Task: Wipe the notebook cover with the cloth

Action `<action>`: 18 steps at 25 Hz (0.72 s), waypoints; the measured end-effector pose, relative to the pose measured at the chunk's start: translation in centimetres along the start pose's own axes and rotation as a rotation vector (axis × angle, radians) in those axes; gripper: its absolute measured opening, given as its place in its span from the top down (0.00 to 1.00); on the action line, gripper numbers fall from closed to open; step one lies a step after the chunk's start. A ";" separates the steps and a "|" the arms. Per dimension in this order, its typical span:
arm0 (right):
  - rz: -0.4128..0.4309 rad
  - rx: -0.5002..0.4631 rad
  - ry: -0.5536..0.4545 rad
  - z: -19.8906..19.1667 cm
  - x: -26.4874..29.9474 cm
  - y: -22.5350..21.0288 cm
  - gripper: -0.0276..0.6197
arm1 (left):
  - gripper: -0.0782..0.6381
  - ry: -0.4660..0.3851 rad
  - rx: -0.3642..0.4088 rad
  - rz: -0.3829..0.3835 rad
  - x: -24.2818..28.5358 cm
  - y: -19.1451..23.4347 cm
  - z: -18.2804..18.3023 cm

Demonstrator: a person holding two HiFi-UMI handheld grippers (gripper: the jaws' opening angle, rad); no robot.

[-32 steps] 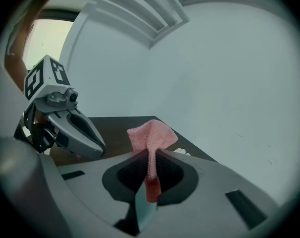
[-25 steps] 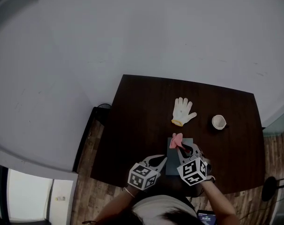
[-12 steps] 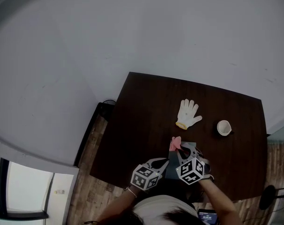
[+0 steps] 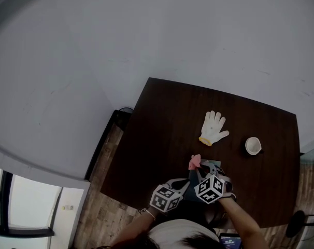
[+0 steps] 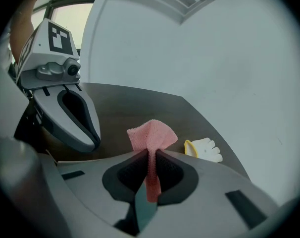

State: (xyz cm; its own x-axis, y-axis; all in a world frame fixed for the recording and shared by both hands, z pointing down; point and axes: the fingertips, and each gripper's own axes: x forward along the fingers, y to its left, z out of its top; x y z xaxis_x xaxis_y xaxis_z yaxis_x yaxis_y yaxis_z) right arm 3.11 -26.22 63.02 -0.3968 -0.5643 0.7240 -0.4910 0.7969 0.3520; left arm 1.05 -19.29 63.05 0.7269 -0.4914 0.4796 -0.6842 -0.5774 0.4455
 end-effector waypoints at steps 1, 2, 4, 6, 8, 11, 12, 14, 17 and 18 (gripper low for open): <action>0.006 -0.004 0.008 -0.3 0.4 0.1 0.89 | 0.87 0.005 -0.004 0.002 0.2 0.0 -0.2; 0.011 -0.008 0.016 -0.6 0.7 0.2 0.89 | 0.87 0.011 -0.008 0.004 0.4 -0.1 -0.4; 0.022 -0.014 0.030 -1.0 1.4 0.3 0.89 | 0.87 0.025 -0.012 0.007 0.9 0.0 -0.9; 0.034 -0.022 0.042 -1.2 2.0 0.5 0.89 | 0.87 0.039 -0.017 0.015 1.1 0.1 -1.2; 0.043 -0.030 0.053 -1.4 2.5 0.7 0.89 | 0.87 0.052 -0.022 0.022 1.3 0.2 -1.6; 0.053 -0.035 0.068 -1.8 3.0 0.8 0.89 | 0.87 0.066 -0.011 0.035 1.7 0.3 -2.0; 0.054 -0.035 0.072 -1.9 3.1 0.8 0.89 | 0.87 0.067 -0.006 0.041 1.8 0.4 -2.1; 0.058 -0.035 0.081 -2.0 3.4 0.7 0.89 | 0.87 0.069 0.002 0.056 2.1 0.7 -2.1; 0.068 -0.039 0.095 -2.4 3.9 0.7 0.89 | 0.87 0.082 0.004 0.095 2.4 1.4 -2.4; 0.071 -0.039 0.099 -2.5 4.0 0.8 0.89 | 0.87 0.088 0.000 0.106 2.4 1.7 -2.5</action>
State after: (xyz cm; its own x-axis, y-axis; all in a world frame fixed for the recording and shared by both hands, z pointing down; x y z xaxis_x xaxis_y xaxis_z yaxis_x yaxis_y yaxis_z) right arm 3.11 -27.34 67.69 -0.3501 -0.4832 0.8025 -0.4327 0.8432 0.3190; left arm 1.49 -19.84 66.85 0.6426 -0.4908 0.5884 -0.7570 -0.5253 0.3885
